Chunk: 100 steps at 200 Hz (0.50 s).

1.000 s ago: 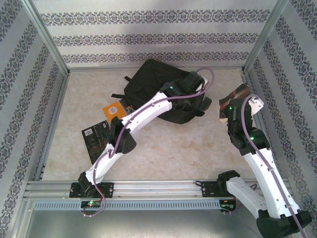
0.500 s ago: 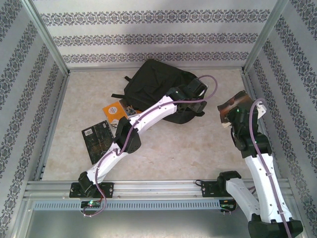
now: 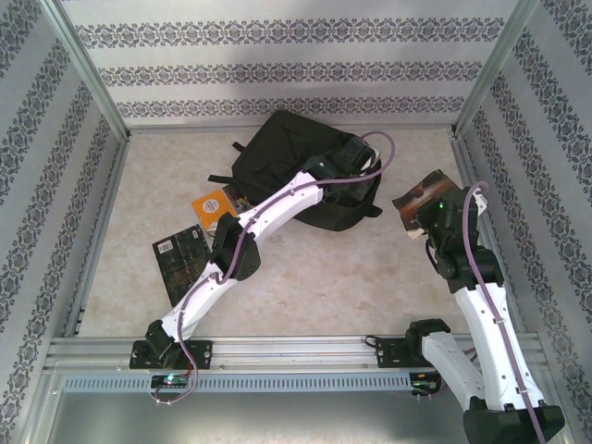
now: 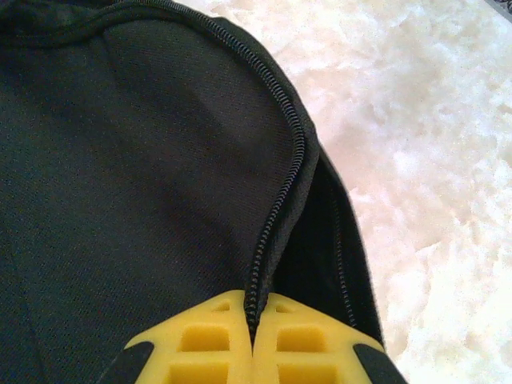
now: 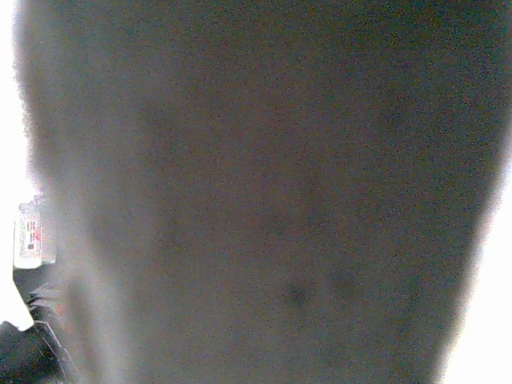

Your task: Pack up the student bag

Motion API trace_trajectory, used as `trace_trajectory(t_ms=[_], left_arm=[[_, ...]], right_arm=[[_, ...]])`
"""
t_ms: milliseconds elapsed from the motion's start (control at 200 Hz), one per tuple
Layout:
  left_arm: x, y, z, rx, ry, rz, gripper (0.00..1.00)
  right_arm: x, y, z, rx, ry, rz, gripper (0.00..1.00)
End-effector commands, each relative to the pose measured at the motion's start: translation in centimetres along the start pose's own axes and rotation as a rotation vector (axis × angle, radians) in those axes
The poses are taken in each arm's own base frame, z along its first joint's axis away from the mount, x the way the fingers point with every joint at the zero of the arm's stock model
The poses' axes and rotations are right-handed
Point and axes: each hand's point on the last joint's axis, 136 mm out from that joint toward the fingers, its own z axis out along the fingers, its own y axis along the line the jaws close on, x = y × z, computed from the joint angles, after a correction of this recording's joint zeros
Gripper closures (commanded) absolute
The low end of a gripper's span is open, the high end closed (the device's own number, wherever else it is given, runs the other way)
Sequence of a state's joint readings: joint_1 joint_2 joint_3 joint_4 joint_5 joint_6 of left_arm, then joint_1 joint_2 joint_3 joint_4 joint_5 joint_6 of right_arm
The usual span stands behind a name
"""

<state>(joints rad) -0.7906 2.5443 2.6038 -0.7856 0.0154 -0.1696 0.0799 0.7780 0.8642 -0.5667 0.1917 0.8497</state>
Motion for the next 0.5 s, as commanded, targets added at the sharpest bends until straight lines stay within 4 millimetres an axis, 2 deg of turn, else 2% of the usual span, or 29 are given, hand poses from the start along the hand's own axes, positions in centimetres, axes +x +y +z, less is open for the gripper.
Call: trace_trajectory(t_ms=[0, 110, 300, 365, 495], left_arm=[[-4.1, 1.5, -6.2, 0.035, -0.094, -0.054, 1.0], [-5.4, 2.3, -9.8, 0.053, -0.134, -0.083, 1.0], [-7.4, 4.9, -15.6, 0.058, -0.197, -0.144, 1.0], [-7.8, 6.2, -16.9, 0.041, -0.211, -0.173, 1.0], [-8.2, 7.9, -18.9, 0.027, -0.235, -0.207, 1.0]], right_arm=[[-2.1, 4.1, -0.7, -0.162, -0.039, -0.039, 1.0], [-2.2, 7.8, -1.8, -0.338, -0.009, -0.114, 1.0], [-2.2, 10.6, -3.1, -0.473, 0.034, -0.098, 1.0], [-1.3, 11.6, -2.4, -0.515, 0.103, -0.072, 1.0], [1.1, 13.4, 0.1, -0.605, 0.264, 0.028, 1.0]])
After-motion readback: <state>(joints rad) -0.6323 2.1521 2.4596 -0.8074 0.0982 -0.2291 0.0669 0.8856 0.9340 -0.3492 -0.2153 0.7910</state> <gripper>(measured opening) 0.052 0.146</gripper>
